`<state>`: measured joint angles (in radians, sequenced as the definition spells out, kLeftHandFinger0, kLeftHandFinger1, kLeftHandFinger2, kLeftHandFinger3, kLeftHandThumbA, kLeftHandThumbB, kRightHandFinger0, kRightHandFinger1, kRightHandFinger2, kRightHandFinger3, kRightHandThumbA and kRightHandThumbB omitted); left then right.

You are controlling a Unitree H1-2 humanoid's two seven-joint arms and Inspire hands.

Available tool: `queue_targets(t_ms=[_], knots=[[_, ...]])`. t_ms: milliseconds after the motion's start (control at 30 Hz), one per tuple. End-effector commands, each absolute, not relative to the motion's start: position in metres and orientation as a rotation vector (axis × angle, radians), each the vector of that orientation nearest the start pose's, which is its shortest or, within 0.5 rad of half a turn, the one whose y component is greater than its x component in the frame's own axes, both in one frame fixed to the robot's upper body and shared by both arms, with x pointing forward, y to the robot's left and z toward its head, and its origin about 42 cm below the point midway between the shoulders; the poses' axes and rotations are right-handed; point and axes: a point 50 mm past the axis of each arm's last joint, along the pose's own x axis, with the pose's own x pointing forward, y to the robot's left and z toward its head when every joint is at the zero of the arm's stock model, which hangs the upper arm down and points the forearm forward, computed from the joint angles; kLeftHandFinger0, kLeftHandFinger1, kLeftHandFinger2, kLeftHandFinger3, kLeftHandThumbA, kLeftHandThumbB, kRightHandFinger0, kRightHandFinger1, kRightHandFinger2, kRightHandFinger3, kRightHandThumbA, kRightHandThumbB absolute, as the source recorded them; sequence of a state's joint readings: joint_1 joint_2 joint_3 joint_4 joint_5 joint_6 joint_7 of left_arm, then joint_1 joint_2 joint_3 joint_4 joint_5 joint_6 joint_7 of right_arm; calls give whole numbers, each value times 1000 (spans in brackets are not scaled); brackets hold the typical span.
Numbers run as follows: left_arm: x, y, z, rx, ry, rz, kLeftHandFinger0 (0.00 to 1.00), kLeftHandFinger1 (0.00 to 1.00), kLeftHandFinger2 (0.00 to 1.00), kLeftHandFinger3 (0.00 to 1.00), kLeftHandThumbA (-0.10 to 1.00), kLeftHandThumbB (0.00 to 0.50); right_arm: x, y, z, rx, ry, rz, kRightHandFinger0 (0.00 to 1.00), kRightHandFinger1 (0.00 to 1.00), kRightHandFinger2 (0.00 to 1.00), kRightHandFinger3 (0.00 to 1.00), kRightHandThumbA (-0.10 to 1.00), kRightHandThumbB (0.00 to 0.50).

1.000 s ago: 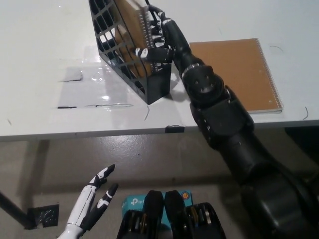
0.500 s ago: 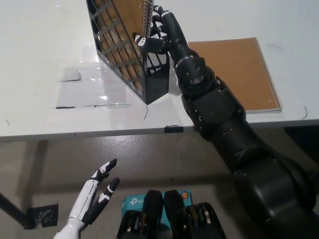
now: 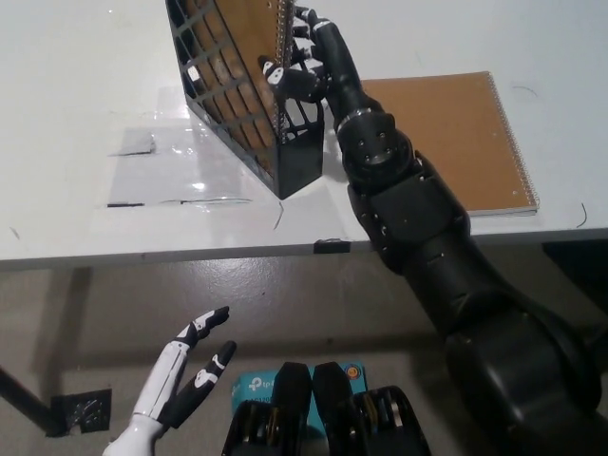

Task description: Use the right hand to pick up a book from the book holder on the left side and put it on another book on the right side

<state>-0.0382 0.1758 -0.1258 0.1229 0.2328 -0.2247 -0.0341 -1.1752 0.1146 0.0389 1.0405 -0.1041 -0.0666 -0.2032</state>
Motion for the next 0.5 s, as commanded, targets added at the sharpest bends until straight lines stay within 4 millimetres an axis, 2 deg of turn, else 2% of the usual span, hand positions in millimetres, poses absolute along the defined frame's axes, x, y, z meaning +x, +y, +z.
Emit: queue_targets(t_ms=[0, 100, 200, 267, 333, 467], knots=[[297, 231, 96, 422, -218, -236, 953, 929, 863, 865, 824, 114, 546, -23, 403, -67, -437, 120, 28, 427, 770, 866, -100, 73], [298, 230, 95, 403, -214, -239, 947, 920, 856, 866, 790, 108, 540, -29, 430, 14, -498, 118, 16, 429, 813, 893, -100, 62], [298, 229, 95, 403, -221, -239, 937, 912, 852, 863, 780, 100, 536, -33, 446, 67, -549, 112, 38, 455, 824, 877, -100, 63], [298, 229, 95, 407, -219, -241, 934, 912, 851, 863, 796, 117, 532, -36, 459, 95, -575, 111, 45, 460, 819, 885, -100, 56], [298, 229, 94, 405, -224, -241, 932, 905, 842, 859, 799, 107, 527, -40, 470, 114, -609, 117, 40, 462, 796, 878, -100, 46], [299, 228, 94, 404, -223, -239, 925, 897, 829, 850, 799, 109, 518, -49, 495, 132, -676, 103, 50, 465, 768, 840, -100, 68]])
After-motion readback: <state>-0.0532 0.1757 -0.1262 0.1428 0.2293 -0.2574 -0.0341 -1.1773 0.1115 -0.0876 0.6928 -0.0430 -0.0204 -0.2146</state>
